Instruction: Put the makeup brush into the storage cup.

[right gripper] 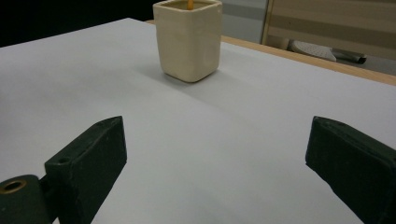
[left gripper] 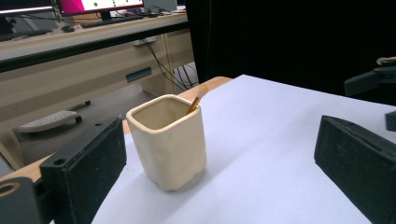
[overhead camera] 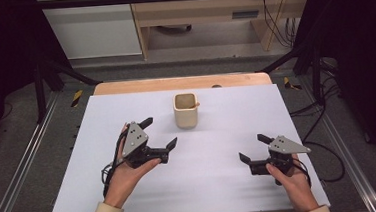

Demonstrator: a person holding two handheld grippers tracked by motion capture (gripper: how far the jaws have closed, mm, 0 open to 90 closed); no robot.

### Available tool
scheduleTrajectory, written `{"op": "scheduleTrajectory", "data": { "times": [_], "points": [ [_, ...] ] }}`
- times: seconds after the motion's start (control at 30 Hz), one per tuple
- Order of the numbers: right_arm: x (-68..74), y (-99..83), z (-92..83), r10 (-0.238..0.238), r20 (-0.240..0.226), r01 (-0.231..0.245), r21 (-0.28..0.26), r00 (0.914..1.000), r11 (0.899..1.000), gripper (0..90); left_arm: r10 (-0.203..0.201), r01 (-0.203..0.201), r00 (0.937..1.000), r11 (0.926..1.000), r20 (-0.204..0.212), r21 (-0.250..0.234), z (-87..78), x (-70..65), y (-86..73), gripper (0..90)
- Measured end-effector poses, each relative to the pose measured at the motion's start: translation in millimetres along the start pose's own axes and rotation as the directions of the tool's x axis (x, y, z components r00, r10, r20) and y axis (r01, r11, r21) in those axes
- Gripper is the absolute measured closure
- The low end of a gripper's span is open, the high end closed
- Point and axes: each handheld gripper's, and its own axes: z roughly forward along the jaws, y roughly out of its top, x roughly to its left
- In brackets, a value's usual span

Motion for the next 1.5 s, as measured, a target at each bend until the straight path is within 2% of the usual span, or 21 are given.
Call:
{"op": "scheduleTrajectory", "data": {
  "times": [0.23, 0.4, 0.43, 0.57, 0.6, 0.7, 0.87, 1.13, 1.5],
  "points": [
    [0.0, -0.3, -0.8, -0.002, 0.002, 0.002, 0.000, 1.0000, 1.000, 5.6, 0.025, -0.025, 0.9997, 0.9997, -0.004, -0.001, -15.0, -2.7, -3.4, 1.8],
    [0.4, -0.4, -2.0, 0.005, 0.003, -0.005, -0.002, 1.0000, 1.000, 5.6, 0.021, -0.021, 0.9997, 0.9998, -0.013, -0.002, -23.1, 0.8, -9.0, 1.8],
    [0.4, -0.4, -2.1, 0.003, 0.004, -0.003, -0.002, 1.0000, 1.000, 5.6, 0.032, -0.032, 0.9993, 0.9995, -0.020, -0.007, -24.7, 2.3, -10.5, 1.8],
    [0.7, -0.5, -2.5, 0.002, 0.002, -0.002, -0.006, 1.0000, 1.000, 5.7, 0.009, -0.009, 0.9994, 1.0000, -0.033, -0.001, -32.3, 7.8, -17.6, 1.8],
    [0.7, -0.6, -2.4, 0.000, 0.002, 0.000, -0.005, 1.0000, 1.000, 5.6, 0.016, -0.016, 0.9990, 0.9999, -0.042, -0.005, -34.6, 10.1, -19.2, 1.8],
    [0.5, -0.7, -2.9, 0.002, 0.004, -0.002, -0.004, 1.0000, 1.000, 5.6, 0.002, -0.002, 0.9987, 1.0000, -0.051, 0.006, -40.2, 13.8, -23.8, 1.8],
    [0.3, -0.7, -3.7, 0.003, 0.007, -0.003, -0.005, 1.0000, 1.000, 5.6, 0.004, -0.003, 0.9972, 1.0000, -0.074, 0.005, -48.8, 21.5, -27.8, 1.7],
    [-0.2, -0.7, -4.6, 0.002, 0.009, -0.002, -0.008, 1.0000, 1.000, 5.6, -0.007, 0.007, 0.9953, 1.0000, -0.096, 0.002, -61.7, 30.3, -32.6, 1.6],
    [-1.1, -0.8, -6.1, 0.003, 0.014, -0.003, -0.015, 0.9999, 1.000, 5.6, -0.027, 0.029, 0.9915, 0.9994, -0.127, 0.020, -79.6, 41.1, -44.5, 1.4]
  ]
}}
